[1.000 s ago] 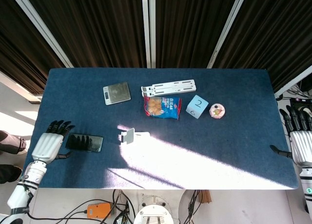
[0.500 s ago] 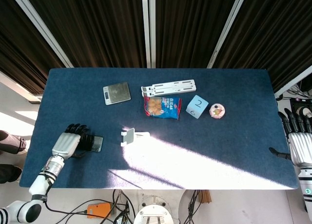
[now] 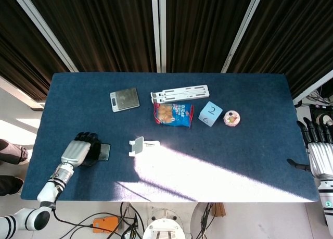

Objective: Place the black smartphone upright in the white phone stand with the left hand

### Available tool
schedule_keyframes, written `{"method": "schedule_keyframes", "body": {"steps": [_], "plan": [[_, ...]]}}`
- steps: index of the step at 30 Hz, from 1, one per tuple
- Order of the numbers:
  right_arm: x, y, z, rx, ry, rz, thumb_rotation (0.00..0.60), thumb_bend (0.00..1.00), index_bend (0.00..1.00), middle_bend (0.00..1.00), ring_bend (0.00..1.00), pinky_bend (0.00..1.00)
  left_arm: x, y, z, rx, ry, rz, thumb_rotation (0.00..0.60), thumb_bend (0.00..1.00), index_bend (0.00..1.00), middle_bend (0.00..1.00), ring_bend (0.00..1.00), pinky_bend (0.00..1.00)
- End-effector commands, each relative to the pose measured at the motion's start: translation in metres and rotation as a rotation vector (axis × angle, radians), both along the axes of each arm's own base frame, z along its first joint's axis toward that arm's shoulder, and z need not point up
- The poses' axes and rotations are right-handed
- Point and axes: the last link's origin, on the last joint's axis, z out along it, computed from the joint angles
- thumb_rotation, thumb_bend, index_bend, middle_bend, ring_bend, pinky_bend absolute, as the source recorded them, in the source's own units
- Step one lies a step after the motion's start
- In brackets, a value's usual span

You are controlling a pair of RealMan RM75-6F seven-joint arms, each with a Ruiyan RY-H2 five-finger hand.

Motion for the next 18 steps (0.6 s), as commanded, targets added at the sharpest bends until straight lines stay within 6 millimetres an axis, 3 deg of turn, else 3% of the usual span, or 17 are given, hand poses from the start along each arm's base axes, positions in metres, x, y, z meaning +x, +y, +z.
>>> {"method": "schedule_keyframes", "body": {"steps": [1, 4, 18], "plan": [[-0.001, 0.0, 0.0, 0.0, -0.002, -0.002, 0.6, 0.05, 0.0, 0.0, 0.0, 0.01, 0.0, 0.001, 0.0, 0.016, -0.033, -0.008, 0.6, 0.24, 0.33, 0.27, 0.14, 0.15], [-0.002, 0.001, -0.001, 0.004, -0.004, -0.006, 0.6, 0.05, 0.0, 0.0, 0.0, 0.01, -0.002, 0.001, 0.0, 0.022, -0.086, -0.004, 0.6, 0.26, 0.34, 0.35, 0.23, 0.23], [-0.001, 0.002, 0.0, -0.003, -0.003, -0.008, 0.6, 0.05, 0.0, 0.0, 0.0, 0.01, -0.003, 0.005, 0.014, 0.11, -0.372, 0.013, 0.6, 0.28, 0.37, 0.45, 0.37, 0.36]]}}
